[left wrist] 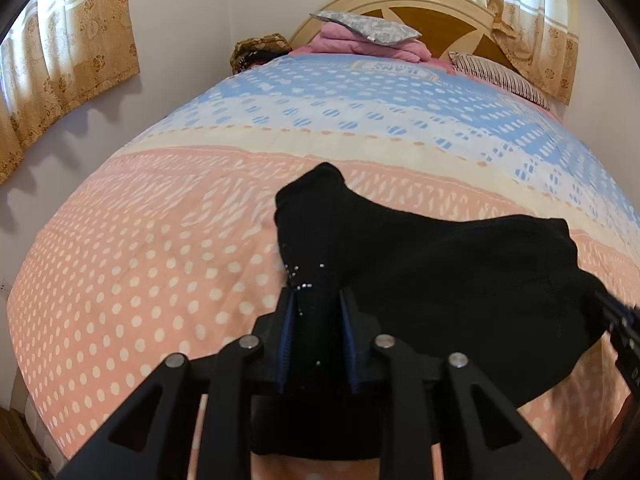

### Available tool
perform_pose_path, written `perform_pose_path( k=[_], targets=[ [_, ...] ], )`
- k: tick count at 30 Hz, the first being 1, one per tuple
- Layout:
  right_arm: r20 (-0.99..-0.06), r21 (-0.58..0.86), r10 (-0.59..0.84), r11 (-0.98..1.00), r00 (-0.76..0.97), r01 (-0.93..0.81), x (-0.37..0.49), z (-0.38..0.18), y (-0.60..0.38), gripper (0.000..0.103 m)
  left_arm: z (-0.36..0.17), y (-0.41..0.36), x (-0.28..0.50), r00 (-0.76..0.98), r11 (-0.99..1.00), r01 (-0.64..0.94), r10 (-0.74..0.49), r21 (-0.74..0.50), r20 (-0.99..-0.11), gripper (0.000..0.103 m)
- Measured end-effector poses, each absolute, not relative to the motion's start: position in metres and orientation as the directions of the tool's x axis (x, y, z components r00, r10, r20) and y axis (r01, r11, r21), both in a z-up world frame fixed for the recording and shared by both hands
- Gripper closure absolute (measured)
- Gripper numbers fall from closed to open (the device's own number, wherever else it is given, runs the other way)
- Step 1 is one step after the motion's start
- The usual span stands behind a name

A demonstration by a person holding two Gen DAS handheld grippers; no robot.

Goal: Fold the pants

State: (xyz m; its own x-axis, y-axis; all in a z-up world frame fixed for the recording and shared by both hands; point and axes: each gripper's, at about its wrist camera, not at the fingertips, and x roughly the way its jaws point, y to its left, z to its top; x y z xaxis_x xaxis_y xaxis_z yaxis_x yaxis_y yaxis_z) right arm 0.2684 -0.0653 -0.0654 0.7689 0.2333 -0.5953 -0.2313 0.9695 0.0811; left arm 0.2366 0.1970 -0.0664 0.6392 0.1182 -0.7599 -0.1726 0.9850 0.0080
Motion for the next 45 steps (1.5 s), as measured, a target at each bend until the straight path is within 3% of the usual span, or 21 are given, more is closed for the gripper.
perform_pose_path(
  k=[2, 3, 6, 7, 8, 13, 17, 20, 22, 26, 27, 29, 31, 37, 41, 45],
  targets=[
    [-0.608, 0.133, 0.267, 0.963, 0.748, -0.236, 0.261, -0.068, -0.07, 0.065, -0.065, 0.207, 0.237, 0.63, 0.986, -0.165, 0.104, -0.002, -0.77, 0.065],
    [-0.611, 0.16, 0.286, 0.958, 0.738, -0.239, 0.258, -0.068, -0.075, 0.062, -0.064, 0.211, 0.235, 0.624, 0.987, -0.162, 0.105, 0.004, -0.774, 0.054],
    [-0.615, 0.208, 0.291, 0.956, 0.733, -0.205, 0.248, -0.067, -0.09, 0.062, -0.057, 0.221, 0.227, 0.614, 0.984, -0.17, 0.147, 0.052, -0.776, 0.017],
    [-0.612, 0.208, 0.284, 0.958, 0.738, -0.196, 0.249, -0.064, -0.096, 0.062, -0.054, 0.226, 0.223, 0.613, 0.98, -0.189, 0.17, 0.066, -0.771, 0.008],
    [-0.593, 0.193, 0.254, 0.966, 0.764, -0.171, 0.241, -0.059, -0.102, 0.062, -0.05, 0.233, 0.219, 0.613, 0.975, -0.208, 0.189, 0.074, -0.767, 0.006],
    [-0.454, 0.071, 0.144, 0.99, 0.879, -0.125, 0.224, -0.019, -0.099, 0.063, -0.026, 0.255, 0.201, 0.614, 0.902, -0.406, 0.39, 0.149, -0.687, 0.008],
    [-0.42, -0.05, 0.204, 0.968, 0.884, -0.247, 0.228, -0.005, -0.049, 0.069, -0.004, 0.228, 0.206, 0.72, 0.961, -0.275, 0.227, 0.031, -0.656, 0.019],
    [-0.453, -0.044, 0.219, 0.962, 0.864, -0.268, 0.252, -0.01, -0.03, 0.069, -0.001, 0.196, 0.225, 0.752, 0.987, -0.156, 0.137, 0.027, -0.644, 0.019],
    [-0.516, 0.045, 0.23, 0.969, 0.825, -0.242, 0.28, -0.021, -0.031, 0.069, -0.011, 0.179, 0.247, 0.743, 0.993, -0.115, 0.108, 0.033, -0.661, 0.023],
    [-0.665, 0.149, 0.216, 0.976, 0.715, -0.156, 0.321, -0.066, -0.046, 0.068, -0.068, 0.204, 0.3, 0.555, 0.972, -0.235, 0.112, -0.026, -0.824, 0.024],
    [-0.688, 0.15, 0.218, 0.976, 0.692, -0.158, 0.326, -0.079, -0.048, 0.068, -0.08, 0.216, 0.306, 0.522, 0.96, -0.278, 0.115, -0.042, -0.845, 0.022],
    [-0.641, 0.054, 0.189, 0.978, 0.744, -0.201, 0.319, -0.081, -0.04, 0.068, -0.101, 0.241, 0.31, 0.52, 0.933, -0.325, 0.039, -0.155, -0.853, 0.006],
    [-0.643, -0.004, 0.155, 0.979, 0.75, -0.206, 0.318, -0.08, -0.031, 0.066, -0.103, 0.253, 0.309, 0.555, 0.919, -0.337, 0.018, -0.205, -0.832, 0.003],
    [-0.636, 0.005, 0.177, 0.974, 0.751, -0.225, 0.32, -0.079, -0.033, 0.063, -0.092, 0.249, 0.306, 0.505, 0.938, -0.32, 0.048, -0.135, -0.862, 0.0],
    [-0.561, 0.098, 0.245, 0.968, 0.791, -0.23, 0.288, -0.058, -0.045, 0.063, -0.069, 0.232, 0.27, 0.562, 0.95, -0.31, 0.203, 0.023, -0.802, 0.002],
    [-0.546, 0.051, 0.235, 0.967, 0.804, -0.248, 0.252, -0.056, -0.04, 0.063, -0.076, 0.213, 0.242, 0.578, 0.95, -0.282, 0.278, 0.132, -0.767, 0.002]
  ],
)
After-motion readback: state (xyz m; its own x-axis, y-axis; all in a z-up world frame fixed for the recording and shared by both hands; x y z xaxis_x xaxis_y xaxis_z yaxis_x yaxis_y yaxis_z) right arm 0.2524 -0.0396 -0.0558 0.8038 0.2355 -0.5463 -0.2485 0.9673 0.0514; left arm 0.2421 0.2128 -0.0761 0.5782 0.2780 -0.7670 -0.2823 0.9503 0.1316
